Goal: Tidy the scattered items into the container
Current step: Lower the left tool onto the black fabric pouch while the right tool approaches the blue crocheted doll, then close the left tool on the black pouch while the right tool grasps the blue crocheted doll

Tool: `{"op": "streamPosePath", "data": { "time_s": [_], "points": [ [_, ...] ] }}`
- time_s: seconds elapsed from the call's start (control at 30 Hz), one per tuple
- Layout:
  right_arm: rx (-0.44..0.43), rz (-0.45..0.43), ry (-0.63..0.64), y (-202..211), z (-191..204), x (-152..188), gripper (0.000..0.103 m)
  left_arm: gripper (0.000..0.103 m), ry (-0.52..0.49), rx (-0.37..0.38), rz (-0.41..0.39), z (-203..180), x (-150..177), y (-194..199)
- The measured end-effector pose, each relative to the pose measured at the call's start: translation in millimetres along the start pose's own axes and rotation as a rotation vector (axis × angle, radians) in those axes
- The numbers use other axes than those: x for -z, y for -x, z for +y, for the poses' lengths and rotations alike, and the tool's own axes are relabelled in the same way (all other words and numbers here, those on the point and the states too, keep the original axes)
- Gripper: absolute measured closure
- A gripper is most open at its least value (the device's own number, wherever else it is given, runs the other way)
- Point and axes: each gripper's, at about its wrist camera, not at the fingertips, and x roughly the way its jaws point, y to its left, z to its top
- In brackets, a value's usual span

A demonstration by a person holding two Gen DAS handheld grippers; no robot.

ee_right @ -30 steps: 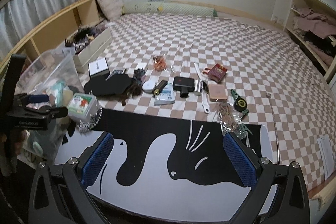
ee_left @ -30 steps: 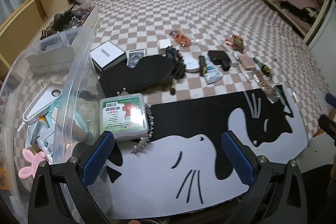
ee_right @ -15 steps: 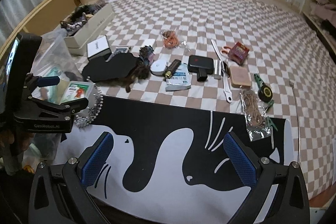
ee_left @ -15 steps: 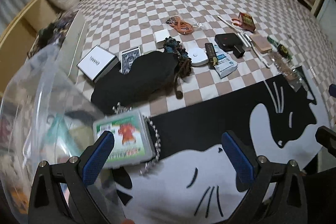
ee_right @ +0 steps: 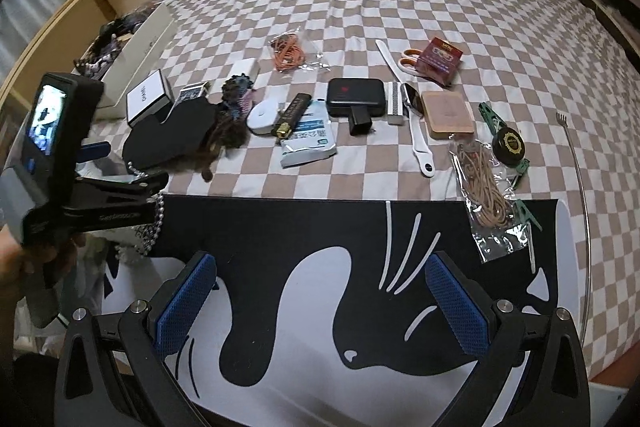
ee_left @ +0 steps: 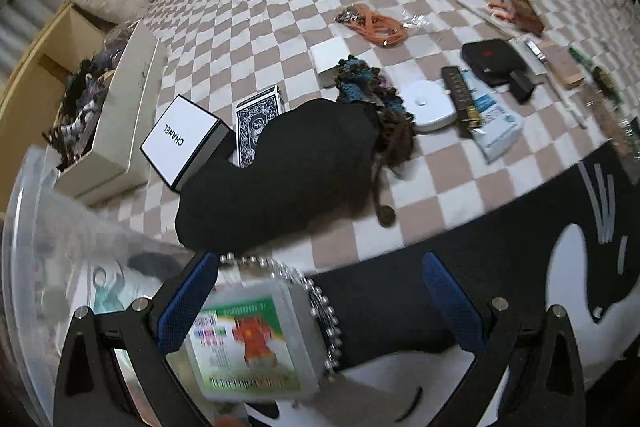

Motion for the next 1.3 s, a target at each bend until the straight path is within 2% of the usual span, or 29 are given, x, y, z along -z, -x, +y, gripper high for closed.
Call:
{"op": "streamPosePath", "data": {
  "time_s": [0.2, 0.4, 0.53, 0.57, 0.6, 0.67, 0.73, 0.8, 1.0, 1.3],
  "points": [
    [0.0, 0.024, -0.026, -12.0, -5.7, -8.0, 0.0, 0.0, -0.102, -0.073, 0.031, -17.5, -9.4, -28.2],
    [0.01, 0.031, -0.07, -20.7, -18.0, -19.8, 0.0, 0.0, -0.247, -0.222, 0.004, -30.0, -13.1, -48.5],
    [0.025, 0.035, -0.125, -26.9, -28.7, -28.4, 0.0, 0.001, -0.313, -0.271, 0.005, -31.8, -13.3, -61.0],
    [0.022, 0.039, -0.138, -29.0, -30.3, -30.7, 0.0, 0.007, -0.331, -0.283, 0.0, -31.8, -13.7, -63.1],
    [0.018, 0.044, -0.15, -31.0, -31.6, -32.9, 0.0, 0.02, -0.339, -0.289, -0.001, -31.5, -14.3, -63.5],
    [0.006, 0.052, -0.165, -34.1, -32.5, -36.8, 0.0, 0.031, -0.327, -0.263, 0.007, -26.1, -18.3, -63.9],
    [0.021, 0.039, -0.161, -36.9, -30.9, -44.0, 0.0, 0.036, -0.311, -0.235, 0.012, -20.7, -21.7, -63.8],
    [0.036, 0.026, -0.156, -39.6, -29.3, -51.2, 0.0, 0.05, -0.292, -0.206, 0.015, -15.6, -24.5, -63.3],
    [0.064, -0.006, -0.16, -50.7, -24.9, -75.1, 0.0, 0.073, -0.199, -0.102, 0.024, 0.6, -31.5, -51.0],
    [-0.007, -0.021, -0.147, -77.6, 15.3, -116.6, 0.001, 0.078, -0.035, -0.042, -0.022, 35.7, -43.2, -32.5]
  ]
}}
